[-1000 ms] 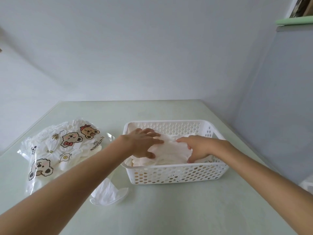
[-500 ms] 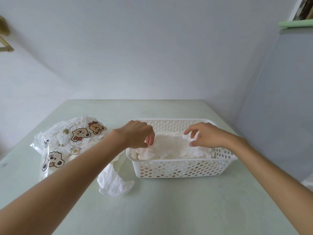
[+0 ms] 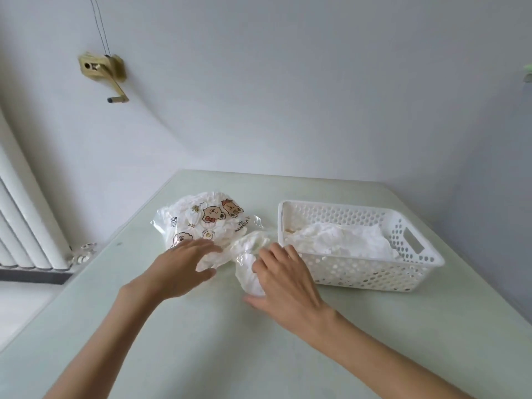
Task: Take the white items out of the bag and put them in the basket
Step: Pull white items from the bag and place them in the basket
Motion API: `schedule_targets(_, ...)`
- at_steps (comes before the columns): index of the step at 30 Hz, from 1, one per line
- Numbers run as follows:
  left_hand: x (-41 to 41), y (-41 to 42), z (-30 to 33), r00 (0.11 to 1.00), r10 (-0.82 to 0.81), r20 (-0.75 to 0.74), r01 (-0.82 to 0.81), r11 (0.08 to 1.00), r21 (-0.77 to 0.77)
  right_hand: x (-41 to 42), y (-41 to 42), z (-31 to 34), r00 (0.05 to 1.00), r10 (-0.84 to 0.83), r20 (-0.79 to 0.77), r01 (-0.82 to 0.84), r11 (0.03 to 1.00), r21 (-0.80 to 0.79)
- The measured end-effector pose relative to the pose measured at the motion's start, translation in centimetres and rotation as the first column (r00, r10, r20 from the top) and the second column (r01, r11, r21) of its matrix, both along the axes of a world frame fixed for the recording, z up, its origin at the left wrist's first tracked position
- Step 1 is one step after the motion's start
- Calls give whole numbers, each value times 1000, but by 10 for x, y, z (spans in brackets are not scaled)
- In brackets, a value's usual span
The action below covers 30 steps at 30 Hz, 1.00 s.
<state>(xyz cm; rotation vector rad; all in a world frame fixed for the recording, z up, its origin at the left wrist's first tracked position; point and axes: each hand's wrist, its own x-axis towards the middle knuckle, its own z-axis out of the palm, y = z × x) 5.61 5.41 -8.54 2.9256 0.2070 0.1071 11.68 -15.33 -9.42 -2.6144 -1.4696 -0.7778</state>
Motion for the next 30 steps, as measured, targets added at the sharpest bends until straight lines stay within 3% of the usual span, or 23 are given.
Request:
schedule_targets(2, -7, -1, -8, 999, 13, 45, -12, 1000, -19, 1, 7, -9, 993, -114, 12, 115, 986, -118)
schedule_targets(4, -11, -2, -14, 997, 16, 78, -13, 999, -41, 4, 8, -14, 992, -124, 9, 124, 988, -88)
schedule_targets(8, -12, -2, -23, 993, 32, 117, -22, 996, -83, 0, -1, 11, 960, -16, -280, 82, 971, 224)
schedule_targets(10, -9, -1, -25, 989, 46, 137, -34, 995, -89, 4, -6, 28, 882, 55, -468, 136, 921, 365)
schedule_targets(13, -7, 0, -24, 993, 64, 101, -56, 995, -78, 21, -17, 52, 790, 222, -571, 207, 780, 590)
schedule_targets(16, -5, -8, -13, 970, 112, 215, -72, 980, -184, 31, -33, 78, 606, 376, -701, 209, 775, 596)
schedule_targets(18, -1, -20, 7, 916, 187, 354, -15, 899, -437, 34, -40, 93, 524, 386, -759, 159, 831, 533)
schedule_targets(19, 1, -26, 19, 905, 201, 374, 60, 811, -582, 36, -42, 99, 509, 381, -772, 138, 849, 510)
schedule_targets(21, 6, -38, 43, 928, 85, 364, 230, 637, -736, 38, -44, 110, 467, 385, -796, 101, 871, 481)
schedule_targets(23, 13, -49, 59, 949, -92, 300, 298, 570, -766, 39, -47, 120, 401, 423, -813, 69, 871, 487)
schedule_targets(25, 20, -60, 69, 955, -206, 216, 296, 571, -766, 39, -53, 129, 357, 466, -809, 65, 852, 519)
schedule_targets(30, 37, -80, 80, 914, -289, 285, 393, 458, -797, 50, -77, 136, 324, 483, -814, 219, 799, 561)
